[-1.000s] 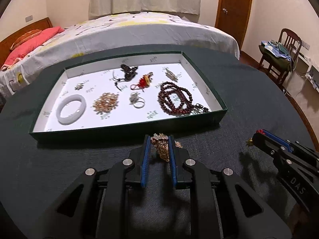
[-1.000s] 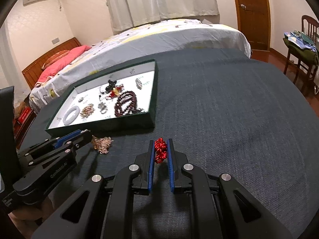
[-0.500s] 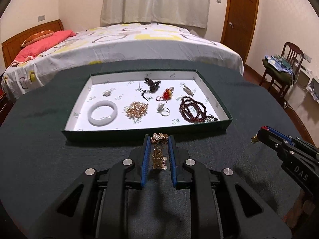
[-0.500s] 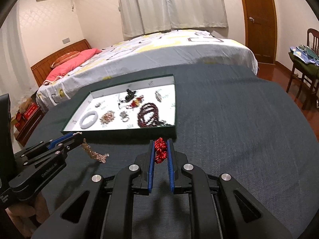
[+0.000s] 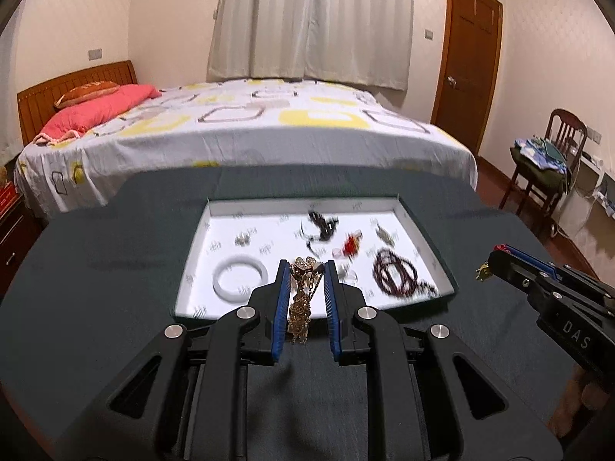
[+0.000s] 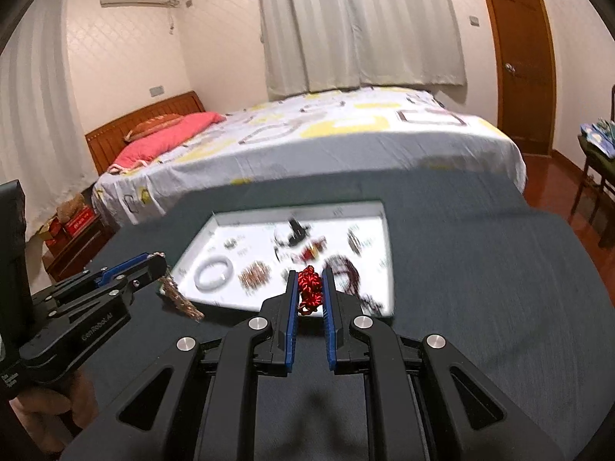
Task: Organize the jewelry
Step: 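Carry gold chain and red beads into the white box and open both grippers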
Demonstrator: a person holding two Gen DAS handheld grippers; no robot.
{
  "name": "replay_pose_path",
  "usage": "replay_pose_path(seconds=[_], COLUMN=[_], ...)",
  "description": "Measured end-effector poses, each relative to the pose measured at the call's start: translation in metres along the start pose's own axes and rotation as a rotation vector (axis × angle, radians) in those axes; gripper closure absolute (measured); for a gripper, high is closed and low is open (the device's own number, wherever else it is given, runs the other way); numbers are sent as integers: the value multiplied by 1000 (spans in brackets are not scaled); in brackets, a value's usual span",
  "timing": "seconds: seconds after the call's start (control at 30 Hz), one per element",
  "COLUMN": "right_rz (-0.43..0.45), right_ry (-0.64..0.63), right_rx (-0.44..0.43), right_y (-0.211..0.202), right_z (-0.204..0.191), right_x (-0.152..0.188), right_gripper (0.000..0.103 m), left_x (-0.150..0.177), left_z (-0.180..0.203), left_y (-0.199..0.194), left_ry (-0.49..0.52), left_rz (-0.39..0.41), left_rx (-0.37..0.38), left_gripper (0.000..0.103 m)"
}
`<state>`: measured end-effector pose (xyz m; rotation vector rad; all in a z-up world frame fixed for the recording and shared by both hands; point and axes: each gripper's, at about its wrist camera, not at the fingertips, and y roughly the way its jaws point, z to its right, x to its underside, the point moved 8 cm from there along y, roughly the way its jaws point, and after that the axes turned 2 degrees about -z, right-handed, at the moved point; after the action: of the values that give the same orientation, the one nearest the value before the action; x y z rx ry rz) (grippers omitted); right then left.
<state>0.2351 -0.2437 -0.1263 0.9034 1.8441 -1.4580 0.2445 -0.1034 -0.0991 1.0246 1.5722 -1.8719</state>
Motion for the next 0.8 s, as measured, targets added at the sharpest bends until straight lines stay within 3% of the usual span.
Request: replay_pose_path(seconds=[0.47, 0.8], right_rz=[107, 93], right_ry=[-34, -24], right_rx=[-5, 23], right_y=[56, 121], right_z=[-15, -2], right_x=[-85, -98], right_gripper=[91, 91], left_x=[-81, -99], left_z=[-24, -25], left_y=[46, 109], left_ry=[-7, 3], left_rz=[98, 74], left_rx=[-39, -64], left_gripper=[85, 85])
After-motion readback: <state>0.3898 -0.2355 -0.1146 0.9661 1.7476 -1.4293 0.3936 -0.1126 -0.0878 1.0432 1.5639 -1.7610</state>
